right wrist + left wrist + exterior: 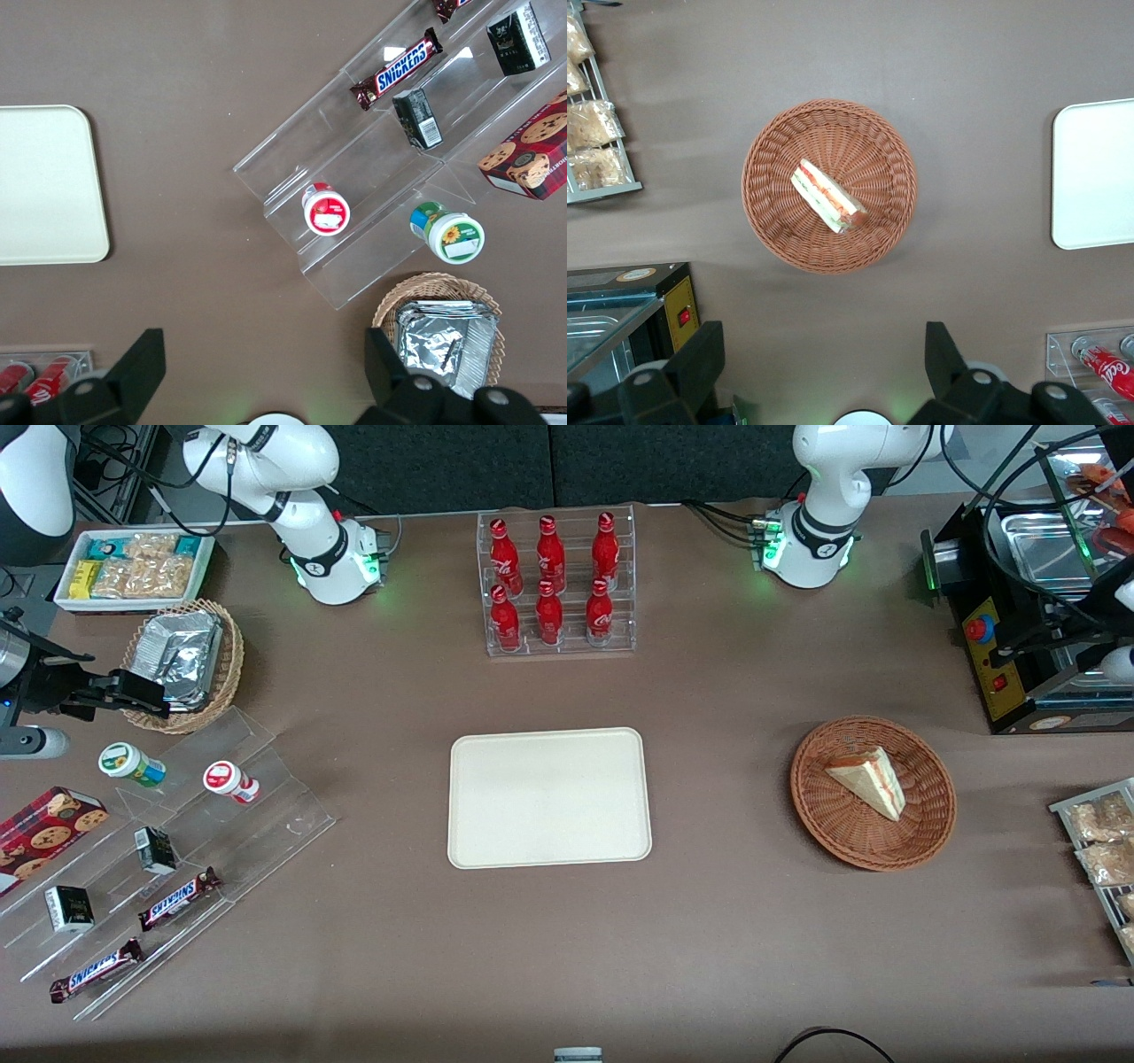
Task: Place sandwich from basket to tray
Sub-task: 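Move the left gripper from rest toward the wicker basket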
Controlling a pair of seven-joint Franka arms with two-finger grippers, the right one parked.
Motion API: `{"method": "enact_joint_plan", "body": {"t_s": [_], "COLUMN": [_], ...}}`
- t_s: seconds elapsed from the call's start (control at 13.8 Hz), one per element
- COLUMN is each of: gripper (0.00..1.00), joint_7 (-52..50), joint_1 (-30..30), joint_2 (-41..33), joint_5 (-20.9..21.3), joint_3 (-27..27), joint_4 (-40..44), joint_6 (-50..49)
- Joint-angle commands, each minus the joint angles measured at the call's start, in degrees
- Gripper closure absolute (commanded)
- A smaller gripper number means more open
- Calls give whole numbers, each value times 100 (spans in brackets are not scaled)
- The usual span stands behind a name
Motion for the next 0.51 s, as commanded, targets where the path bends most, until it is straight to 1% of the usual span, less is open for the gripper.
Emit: {"method": "enact_joint_plan", "body": {"t_s": [0.0,0.07,0.22,0.44], "gripper": [0,0,0,0], "joint_7": [-121,-138,-200,-304], "joint_1": [-47,-56,-65,-4], "joint_2": [9,9,35,35], "joint_5": [55,3,47,-15], "joint_3": [2,-7,-7,11], "joint_4": [-18,-45,-141,-623], "joint_6": [93,103,129,279]}}
